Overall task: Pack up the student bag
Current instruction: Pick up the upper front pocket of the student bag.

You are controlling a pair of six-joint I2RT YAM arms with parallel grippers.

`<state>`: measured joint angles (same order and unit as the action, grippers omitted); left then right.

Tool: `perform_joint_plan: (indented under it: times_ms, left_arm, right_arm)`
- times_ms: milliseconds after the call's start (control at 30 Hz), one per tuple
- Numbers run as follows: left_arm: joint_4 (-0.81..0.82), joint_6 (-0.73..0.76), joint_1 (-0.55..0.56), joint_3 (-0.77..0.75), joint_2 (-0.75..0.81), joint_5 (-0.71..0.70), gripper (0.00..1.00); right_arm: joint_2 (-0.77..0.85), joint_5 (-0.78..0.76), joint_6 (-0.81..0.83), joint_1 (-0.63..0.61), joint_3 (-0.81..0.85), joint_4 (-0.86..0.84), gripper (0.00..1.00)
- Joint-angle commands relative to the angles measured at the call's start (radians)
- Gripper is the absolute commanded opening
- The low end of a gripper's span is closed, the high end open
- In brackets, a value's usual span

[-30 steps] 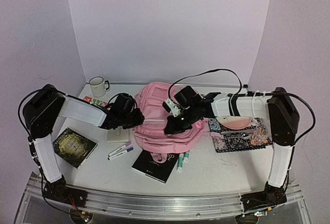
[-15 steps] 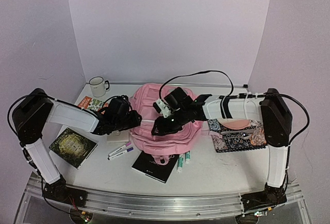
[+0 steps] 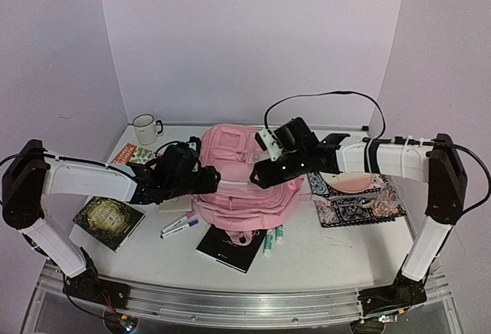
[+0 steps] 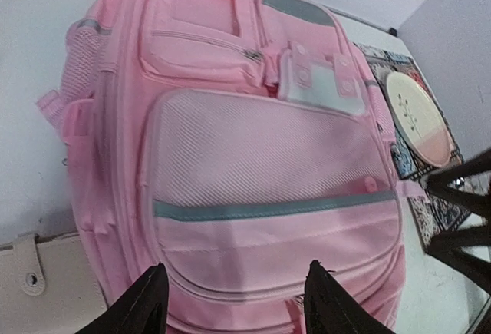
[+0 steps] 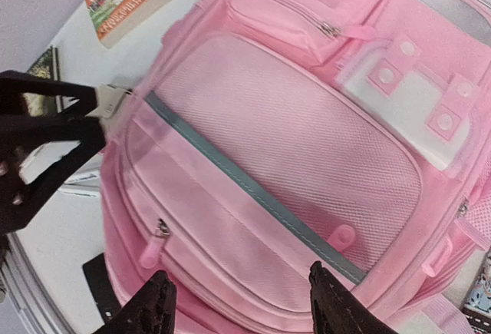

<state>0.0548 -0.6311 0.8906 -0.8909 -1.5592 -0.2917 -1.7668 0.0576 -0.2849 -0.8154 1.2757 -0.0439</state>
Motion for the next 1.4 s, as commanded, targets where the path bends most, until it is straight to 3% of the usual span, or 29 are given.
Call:
perform_joint_plan:
  times_ms: [0,300,567,800,967,1067,1267,1367]
  left_arm:
    - [-0.049,-0.017,0.064,-0.093,-0.036,0.017,0.58]
    - [-0.094,-0.029,0.111,-0.199,-0.184,0.094,0.42]
    - [-0.186,-0.049,0.114,-0.21,-0.197,0.112,0.42]
    - [-0.202,-0.077,0.133,-0.184,-0.187,0.14,0.5]
    - [-0.207,-0.066,0.133,-0.204,-0.227,0.122,0.48]
    - [-0.208,-0.052,0.133,-0.224,-0.257,0.101,0.4]
    - [-0.209,-0.037,0.133,-0.228,-0.254,0.09,0.07]
    - [-0.211,-0.022,0.132,-0.215,-0.218,0.056,0.0]
  right_arm:
    - [0.009,-0.058,0.061,0.02,-0.03,0.019,0.62]
    - [-0.031,-0.104,0.128,0.02,-0.038,-0.01,0.67]
    - [-0.039,-0.073,0.166,0.021,-0.044,-0.027,0.72]
    - [-0.055,-0.006,0.262,0.021,-0.049,-0.043,0.81]
    - [-0.086,-0.003,0.324,0.021,-0.033,-0.044,0.83]
    - [-0.097,0.012,0.356,0.021,-0.025,-0.046,0.84]
    - [-0.106,0.084,0.462,0.02,-0.018,-0.056,0.86]
    - [-0.111,0.113,0.522,0.019,-0.018,-0.059,0.89]
